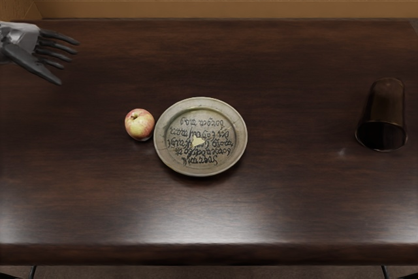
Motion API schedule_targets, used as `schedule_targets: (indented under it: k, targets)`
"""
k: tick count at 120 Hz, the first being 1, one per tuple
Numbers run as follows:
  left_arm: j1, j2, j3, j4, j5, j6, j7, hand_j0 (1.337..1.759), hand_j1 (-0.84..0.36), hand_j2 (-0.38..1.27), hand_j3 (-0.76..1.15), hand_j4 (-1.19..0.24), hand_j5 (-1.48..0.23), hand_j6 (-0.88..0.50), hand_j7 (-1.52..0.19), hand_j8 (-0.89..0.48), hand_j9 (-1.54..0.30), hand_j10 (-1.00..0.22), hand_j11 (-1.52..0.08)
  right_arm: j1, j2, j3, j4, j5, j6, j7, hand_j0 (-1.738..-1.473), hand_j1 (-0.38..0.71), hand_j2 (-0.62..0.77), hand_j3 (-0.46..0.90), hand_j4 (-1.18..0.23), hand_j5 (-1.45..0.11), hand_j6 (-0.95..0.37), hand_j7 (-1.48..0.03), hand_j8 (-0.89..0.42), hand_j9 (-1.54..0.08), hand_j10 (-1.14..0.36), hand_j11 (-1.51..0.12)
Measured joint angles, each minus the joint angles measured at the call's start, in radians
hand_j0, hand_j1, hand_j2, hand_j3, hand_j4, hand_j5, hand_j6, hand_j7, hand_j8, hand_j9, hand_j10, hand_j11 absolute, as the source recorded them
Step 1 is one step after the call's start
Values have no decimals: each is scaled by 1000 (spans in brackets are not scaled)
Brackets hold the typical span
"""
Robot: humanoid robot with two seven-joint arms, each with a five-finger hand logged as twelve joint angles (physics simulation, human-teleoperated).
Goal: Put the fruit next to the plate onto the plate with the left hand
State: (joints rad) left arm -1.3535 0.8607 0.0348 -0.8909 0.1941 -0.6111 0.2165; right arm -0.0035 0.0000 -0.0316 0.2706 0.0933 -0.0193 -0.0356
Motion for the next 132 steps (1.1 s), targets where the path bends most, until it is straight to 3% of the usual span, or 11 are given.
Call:
schedule_targets:
  k: [30,40,58,79,89,107,132]
  targets:
    - [0,-56,-2,-9,208,0,1,1658,23,56,0,-275,-355,-275,-355,-275,-355,-274,-355,-36,0,-5,-1,2,-3,-1,-1658,-312,-6,0,-31,-40,-31,-40,-31,-40,-31,-40]
    - [8,-53,3,-51,275,7,1,1658,22,56,0,-275,-356,-276,-356,-275,-356,-275,-356,-42,0,-6,-1,2,-3,-1,-1658,-312,-6,0,-31,-40,-31,-40,-31,-40,-31,-40]
    - [-18,-51,105,-218,333,235,-2,1658,22,56,0,-276,-357,-277,-357,-276,-356,-276,-356,-46,0,-7,-1,2,-3,-1,-1658,-312,-6,0,-31,-40,-31,-40,-31,-40,-31,-40]
    - [-31,-50,248,-460,391,647,-3,1658,29,56,0,-271,-349,-271,-349,-271,-349,-270,-349,-47,0,-7,-1,2,-3,-1,-1658,-312,-6,0,-31,-40,-31,-40,-31,-40,-31,-40]
    - [-29,-62,292,-542,438,785,-6,1658,36,55,0,-265,-342,-266,-342,-266,-341,-265,-341,-47,0,-7,-1,2,-3,-1,-1658,-312,-6,0,-31,-40,-31,-40,-31,-40,-31,-40]
    - [-30,-151,349,-598,493,895,-7,1658,41,54,0,-261,-336,-262,-336,-262,-336,-261,-336,-47,0,-7,-1,2,-3,-1,-1658,-312,-6,0,-31,-40,-31,-40,-31,-40,-31,-40]
    - [-31,-224,376,-596,509,952,-7,1658,43,54,0,-259,-334,-260,-334,-259,-334,-259,-334,-47,0,-7,-1,2,-3,-1,-1658,-312,-6,0,-31,-40,-31,-40,-31,-40,-31,-40]
